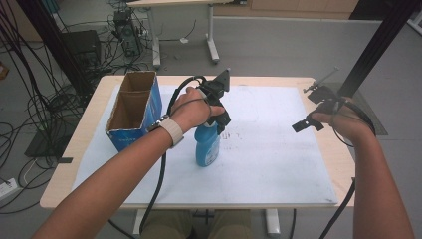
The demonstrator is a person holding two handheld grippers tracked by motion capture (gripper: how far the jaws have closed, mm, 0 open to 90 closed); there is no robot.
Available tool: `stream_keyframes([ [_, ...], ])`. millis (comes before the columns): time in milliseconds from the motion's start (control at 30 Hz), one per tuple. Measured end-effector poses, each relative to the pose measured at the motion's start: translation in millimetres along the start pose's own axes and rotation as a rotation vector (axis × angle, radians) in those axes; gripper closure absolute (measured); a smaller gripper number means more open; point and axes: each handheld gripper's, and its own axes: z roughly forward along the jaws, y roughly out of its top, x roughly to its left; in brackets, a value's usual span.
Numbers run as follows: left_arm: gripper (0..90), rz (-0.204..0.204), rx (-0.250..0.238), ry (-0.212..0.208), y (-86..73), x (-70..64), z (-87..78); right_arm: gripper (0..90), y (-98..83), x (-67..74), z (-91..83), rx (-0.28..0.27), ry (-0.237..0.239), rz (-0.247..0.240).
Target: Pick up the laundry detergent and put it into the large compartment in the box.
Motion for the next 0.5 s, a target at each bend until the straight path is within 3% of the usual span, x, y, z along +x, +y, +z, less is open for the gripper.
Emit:
stream_keyframes([
  [500, 10.2, 0.011, 0.017, -0.001, 4.5, -5.5, 18.4, 9.3, -4.8, -2.1, 2.7, -0.002, 0.004, 0.003],
])
